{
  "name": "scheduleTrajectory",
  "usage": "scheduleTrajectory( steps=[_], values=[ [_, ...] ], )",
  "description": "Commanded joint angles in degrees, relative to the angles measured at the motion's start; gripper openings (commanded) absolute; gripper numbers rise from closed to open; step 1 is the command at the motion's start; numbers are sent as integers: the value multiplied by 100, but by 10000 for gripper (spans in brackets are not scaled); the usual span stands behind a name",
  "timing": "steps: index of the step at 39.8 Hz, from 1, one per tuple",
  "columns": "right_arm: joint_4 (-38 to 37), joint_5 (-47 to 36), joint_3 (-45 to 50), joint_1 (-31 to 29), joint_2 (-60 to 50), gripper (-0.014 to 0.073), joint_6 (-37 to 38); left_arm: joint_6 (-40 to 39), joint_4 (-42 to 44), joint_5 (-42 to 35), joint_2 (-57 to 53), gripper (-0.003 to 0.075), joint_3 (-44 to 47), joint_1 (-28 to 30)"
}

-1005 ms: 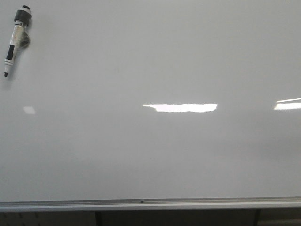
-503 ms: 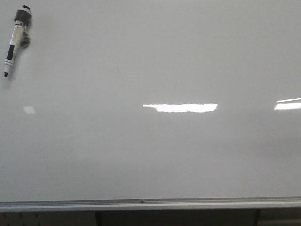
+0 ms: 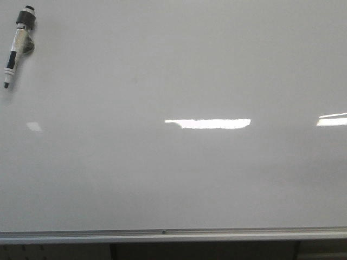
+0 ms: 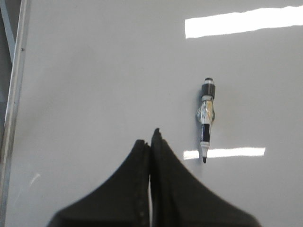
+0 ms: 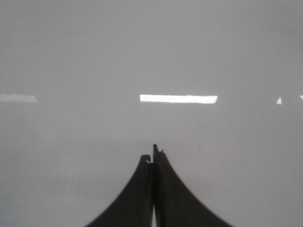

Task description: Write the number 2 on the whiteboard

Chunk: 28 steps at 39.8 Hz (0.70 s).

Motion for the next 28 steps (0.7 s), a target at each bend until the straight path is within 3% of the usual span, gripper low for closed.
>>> scheduleTrajectory(
  steps=[1,21,28],
  values=[
    [-48,-170,-552,-37,-74,-66,-1,-68,-42,-261,62,-19,-623,0],
    [-54,1272,-3091,-37,1788,-66,-1,-68,-42,1998,2037,-20,-3441,0],
    [-54,1461,-3653,-37,2697,-66,-1,-68,-42,2280,2611,-20,-3764,0]
  ],
)
